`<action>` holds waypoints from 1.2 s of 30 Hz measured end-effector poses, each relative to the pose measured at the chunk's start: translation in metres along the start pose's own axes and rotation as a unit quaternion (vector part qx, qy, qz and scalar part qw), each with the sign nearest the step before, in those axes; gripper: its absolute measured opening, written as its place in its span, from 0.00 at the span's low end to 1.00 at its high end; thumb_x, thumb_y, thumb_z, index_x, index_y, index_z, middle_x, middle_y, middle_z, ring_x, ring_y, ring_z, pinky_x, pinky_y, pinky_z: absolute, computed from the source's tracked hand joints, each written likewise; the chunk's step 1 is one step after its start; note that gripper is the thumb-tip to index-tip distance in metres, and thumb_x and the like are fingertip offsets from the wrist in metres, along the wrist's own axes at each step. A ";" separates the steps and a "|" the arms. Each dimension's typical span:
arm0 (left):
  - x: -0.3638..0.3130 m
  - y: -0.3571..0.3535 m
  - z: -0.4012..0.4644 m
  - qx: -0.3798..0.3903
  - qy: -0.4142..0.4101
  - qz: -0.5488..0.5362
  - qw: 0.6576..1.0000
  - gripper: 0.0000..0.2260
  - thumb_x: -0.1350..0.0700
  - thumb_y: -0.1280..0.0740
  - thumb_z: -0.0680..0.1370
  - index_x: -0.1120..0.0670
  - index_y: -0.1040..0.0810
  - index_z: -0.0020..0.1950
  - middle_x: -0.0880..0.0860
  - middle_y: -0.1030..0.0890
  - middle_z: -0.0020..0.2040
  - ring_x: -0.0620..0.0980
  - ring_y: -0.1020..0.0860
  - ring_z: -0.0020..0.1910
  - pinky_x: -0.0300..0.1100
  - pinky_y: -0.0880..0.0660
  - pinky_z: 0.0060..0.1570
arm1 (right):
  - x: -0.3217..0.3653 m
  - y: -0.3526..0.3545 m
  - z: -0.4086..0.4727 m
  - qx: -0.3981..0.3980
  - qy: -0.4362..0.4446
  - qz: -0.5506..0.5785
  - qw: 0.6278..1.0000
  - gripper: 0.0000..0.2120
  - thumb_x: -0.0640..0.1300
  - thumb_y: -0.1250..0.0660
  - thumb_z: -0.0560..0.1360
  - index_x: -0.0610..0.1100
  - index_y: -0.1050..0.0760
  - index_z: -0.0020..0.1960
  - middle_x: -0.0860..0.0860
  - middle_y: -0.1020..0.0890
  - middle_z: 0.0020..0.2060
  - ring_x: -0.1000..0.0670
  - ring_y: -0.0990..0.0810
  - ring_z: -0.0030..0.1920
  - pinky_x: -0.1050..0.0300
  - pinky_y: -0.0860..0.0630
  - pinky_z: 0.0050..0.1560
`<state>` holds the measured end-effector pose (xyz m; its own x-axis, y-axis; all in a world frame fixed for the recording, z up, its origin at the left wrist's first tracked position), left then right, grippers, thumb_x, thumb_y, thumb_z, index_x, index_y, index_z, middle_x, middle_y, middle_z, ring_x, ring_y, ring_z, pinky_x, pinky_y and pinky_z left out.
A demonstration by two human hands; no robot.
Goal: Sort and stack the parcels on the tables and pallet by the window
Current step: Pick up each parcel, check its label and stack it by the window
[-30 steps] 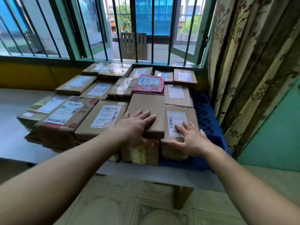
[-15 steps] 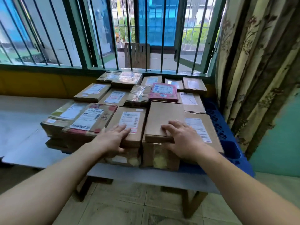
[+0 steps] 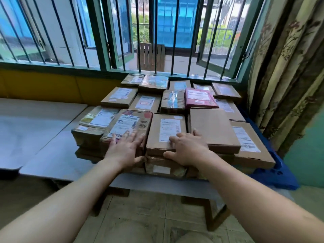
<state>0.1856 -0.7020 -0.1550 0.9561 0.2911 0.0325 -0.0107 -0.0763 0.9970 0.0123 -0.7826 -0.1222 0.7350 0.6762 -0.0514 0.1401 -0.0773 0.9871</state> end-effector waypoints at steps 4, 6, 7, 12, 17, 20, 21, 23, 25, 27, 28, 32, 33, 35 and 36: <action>0.004 -0.002 0.000 -0.061 -0.010 -0.053 0.997 0.35 0.37 0.42 0.78 0.45 0.54 0.79 0.49 0.54 0.80 0.49 0.56 0.78 0.58 0.60 0.73 | 0.002 -0.001 0.004 0.011 -0.042 0.002 0.999 0.35 0.71 0.46 0.75 0.50 0.35 0.74 0.48 0.29 0.71 0.46 0.32 0.71 0.39 0.53 0.76; 0.019 -0.003 -0.003 -0.097 0.013 -0.070 0.993 0.35 0.35 0.43 0.77 0.46 0.53 0.79 0.50 0.54 0.80 0.51 0.58 0.78 0.59 0.62 0.72 | 0.017 -0.002 0.009 0.000 -0.035 0.012 0.999 0.38 0.72 0.46 0.75 0.49 0.39 0.76 0.47 0.33 0.73 0.45 0.37 0.74 0.41 0.54 0.77; 0.029 -0.005 -0.004 -0.105 0.034 -0.071 0.991 0.35 0.35 0.43 0.77 0.46 0.53 0.78 0.51 0.55 0.80 0.52 0.60 0.78 0.60 0.63 0.72 | 0.027 -0.003 0.012 -0.009 -0.028 0.026 0.999 0.38 0.71 0.47 0.76 0.49 0.41 0.77 0.46 0.36 0.75 0.44 0.40 0.76 0.43 0.53 0.77; 0.044 -0.023 -0.010 -0.086 0.069 -0.092 0.990 0.34 0.37 0.44 0.78 0.49 0.55 0.78 0.53 0.57 0.79 0.54 0.62 0.77 0.60 0.59 0.74 | 0.047 -0.021 0.023 -0.051 -0.063 0.097 0.992 0.33 0.69 0.52 0.78 0.51 0.44 0.77 0.46 0.43 0.78 0.45 0.48 0.78 0.45 0.50 0.76; 0.055 -0.025 -0.016 -0.155 0.052 -0.170 0.972 0.34 0.36 0.44 0.78 0.49 0.51 0.78 0.53 0.60 0.79 0.52 0.64 0.77 0.54 0.61 0.74 | 0.058 -0.011 0.035 -0.063 -0.088 0.136 0.985 0.37 0.72 0.53 0.77 0.50 0.40 0.77 0.45 0.38 0.76 0.43 0.43 0.77 0.42 0.46 0.76; 0.061 -0.035 -0.018 -0.158 0.048 -0.190 0.968 0.35 0.37 0.43 0.78 0.50 0.54 0.78 0.52 0.64 0.78 0.50 0.68 0.75 0.51 0.61 0.75 | 0.086 -0.008 0.049 -0.059 -0.051 0.154 0.985 0.35 0.70 0.53 0.78 0.53 0.47 0.80 0.47 0.44 0.79 0.45 0.48 0.79 0.43 0.50 0.77; 0.062 -0.037 -0.020 -0.159 0.037 -0.198 0.967 0.35 0.38 0.42 0.78 0.50 0.55 0.79 0.51 0.65 0.78 0.50 0.69 0.75 0.49 0.61 0.75 | 0.093 -0.012 0.050 -0.057 -0.044 0.147 0.987 0.34 0.69 0.53 0.79 0.54 0.48 0.80 0.48 0.44 0.79 0.46 0.49 0.79 0.43 0.52 0.77; 0.067 -0.037 -0.021 -0.167 0.013 -0.227 0.959 0.35 0.39 0.41 0.78 0.49 0.54 0.79 0.51 0.64 0.78 0.49 0.68 0.76 0.45 0.63 0.74 | 0.096 -0.016 0.052 -0.059 -0.049 0.132 0.988 0.32 0.68 0.53 0.79 0.54 0.46 0.78 0.48 0.42 0.78 0.46 0.48 0.78 0.42 0.51 0.76; 0.081 -0.038 -0.022 -0.180 0.020 -0.268 0.946 0.35 0.40 0.40 0.78 0.49 0.54 0.79 0.51 0.61 0.79 0.49 0.64 0.77 0.47 0.60 0.75 | 0.095 -0.010 0.057 -0.065 -0.065 0.128 0.988 0.31 0.67 0.52 0.79 0.52 0.41 0.77 0.47 0.41 0.78 0.44 0.45 0.77 0.40 0.47 0.75; 0.098 -0.040 -0.023 -0.198 0.047 -0.294 0.934 0.36 0.40 0.38 0.77 0.49 0.52 0.78 0.52 0.58 0.79 0.51 0.59 0.78 0.54 0.52 0.76 | 0.101 0.000 0.068 -0.057 -0.065 0.122 0.989 0.33 0.67 0.50 0.79 0.49 0.41 0.77 0.46 0.46 0.79 0.44 0.46 0.78 0.41 0.46 0.76; 0.107 -0.041 -0.022 -0.205 0.063 -0.303 0.928 0.36 0.40 0.38 0.77 0.50 0.52 0.78 0.52 0.57 0.79 0.52 0.57 0.78 0.56 0.49 0.75 | 0.108 0.002 0.074 -0.050 -0.056 0.123 0.990 0.34 0.67 0.51 0.79 0.49 0.43 0.78 0.46 0.48 0.80 0.44 0.48 0.79 0.42 0.47 0.76; 0.134 -0.046 -0.013 -0.164 0.125 -0.314 0.927 0.37 0.37 0.43 0.78 0.51 0.57 0.79 0.52 0.61 0.79 0.51 0.60 0.78 0.55 0.51 0.75 | 0.128 -0.006 0.081 -0.032 -0.029 0.125 0.991 0.32 0.67 0.54 0.79 0.54 0.46 0.79 0.48 0.48 0.80 0.46 0.53 0.79 0.42 0.52 0.77; 0.139 -0.046 -0.011 -0.156 0.127 -0.307 0.930 0.38 0.35 0.44 0.77 0.51 0.57 0.79 0.52 0.61 0.79 0.51 0.59 0.78 0.55 0.51 0.75 | 0.127 -0.007 0.080 -0.034 -0.031 0.119 0.992 0.32 0.68 0.54 0.79 0.54 0.45 0.78 0.49 0.46 0.80 0.46 0.52 0.79 0.42 0.51 0.77; 0.149 -0.044 -0.008 -0.160 0.115 -0.310 0.930 0.40 0.29 0.51 0.74 0.52 0.52 0.79 0.54 0.56 0.79 0.52 0.56 0.78 0.56 0.49 0.74 | 0.125 -0.003 0.079 -0.033 -0.033 0.103 0.994 0.31 0.68 0.53 0.79 0.53 0.41 0.76 0.49 0.40 0.77 0.46 0.46 0.78 0.44 0.46 0.76; 0.155 -0.042 -0.007 -0.175 0.112 -0.323 0.923 0.43 0.26 0.55 0.72 0.52 0.48 0.78 0.55 0.52 0.79 0.52 0.54 0.77 0.56 0.47 0.74 | 0.125 0.001 0.081 -0.029 -0.034 0.096 0.994 0.30 0.67 0.52 0.79 0.53 0.39 0.75 0.49 0.37 0.76 0.46 0.43 0.76 0.44 0.44 0.75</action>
<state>0.3322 -0.6475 -0.1911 0.7122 0.3614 -0.6018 0.4085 0.4838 0.7740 0.1577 -0.7577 -0.1400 0.7880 0.6016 0.1305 -0.0437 -0.1569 0.9867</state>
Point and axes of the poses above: each hand's wrist, its own z-axis towards the middle knuckle, its own y-axis out of the back of the hand, x = y × z, the point moved 5 cm from there along z, towards the middle knuckle
